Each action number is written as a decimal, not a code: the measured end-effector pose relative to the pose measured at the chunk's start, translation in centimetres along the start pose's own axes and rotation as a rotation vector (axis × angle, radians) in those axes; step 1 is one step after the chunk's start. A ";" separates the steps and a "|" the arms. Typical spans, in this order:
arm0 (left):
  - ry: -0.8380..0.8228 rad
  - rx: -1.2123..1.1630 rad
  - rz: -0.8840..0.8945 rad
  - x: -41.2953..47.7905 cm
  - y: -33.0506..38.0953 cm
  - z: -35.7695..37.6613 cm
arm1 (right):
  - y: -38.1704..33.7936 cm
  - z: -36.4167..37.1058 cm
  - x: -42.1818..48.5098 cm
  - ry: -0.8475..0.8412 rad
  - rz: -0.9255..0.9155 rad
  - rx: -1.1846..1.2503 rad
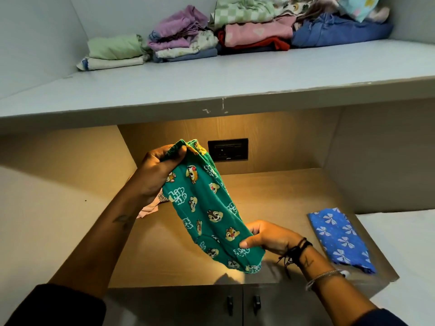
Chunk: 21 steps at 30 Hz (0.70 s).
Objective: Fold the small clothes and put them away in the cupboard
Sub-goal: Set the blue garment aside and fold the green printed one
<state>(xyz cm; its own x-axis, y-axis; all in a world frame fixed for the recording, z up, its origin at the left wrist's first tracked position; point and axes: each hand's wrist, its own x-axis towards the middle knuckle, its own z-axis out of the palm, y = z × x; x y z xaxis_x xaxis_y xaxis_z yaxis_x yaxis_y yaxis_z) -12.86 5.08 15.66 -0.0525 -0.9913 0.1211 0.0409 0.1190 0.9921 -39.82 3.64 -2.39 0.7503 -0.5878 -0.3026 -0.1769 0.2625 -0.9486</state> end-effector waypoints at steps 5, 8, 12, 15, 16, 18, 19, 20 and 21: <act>0.074 -0.082 -0.087 -0.6 -2.1 -1.2 | -0.8 -3.5 -2.3 0.091 -0.039 0.059; 0.085 -0.088 -0.144 -1.7 -4.8 -1.9 | -2.0 -6.4 -4.4 0.092 -0.019 0.057; 0.206 -0.034 -0.353 -2.3 -10.2 -1.7 | -1.7 -8.7 -4.4 0.260 0.082 0.025; 0.265 0.214 -0.544 -2.5 -14.7 -1.3 | 0.4 -8.8 -2.8 0.496 0.234 -0.268; 0.294 0.227 -0.630 -2.7 -16.1 -1.1 | 1.1 -8.7 -2.4 0.581 0.275 -0.462; 0.356 0.168 -0.780 -3.6 -18.0 -0.9 | 2.2 -7.6 -2.2 0.702 0.282 -0.821; 0.387 0.132 -0.815 -3.9 -18.6 -1.0 | 2.6 -6.5 -2.1 0.729 0.258 -0.935; 0.401 0.109 -0.825 -4.1 -19.1 -1.2 | 3.1 -5.4 -1.8 0.723 0.222 -1.010; 0.406 0.098 -0.827 -4.2 -19.4 -1.4 | 3.7 -4.0 -1.3 0.690 0.180 -1.054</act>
<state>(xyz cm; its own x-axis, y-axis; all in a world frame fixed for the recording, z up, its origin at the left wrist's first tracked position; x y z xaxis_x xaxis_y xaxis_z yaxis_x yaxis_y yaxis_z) -12.05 6.86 -4.16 0.3271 -0.7048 -0.6295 0.0612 -0.6489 0.7584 -43.94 2.33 -5.93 0.2330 -0.9652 -0.1186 -0.8981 -0.1668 -0.4069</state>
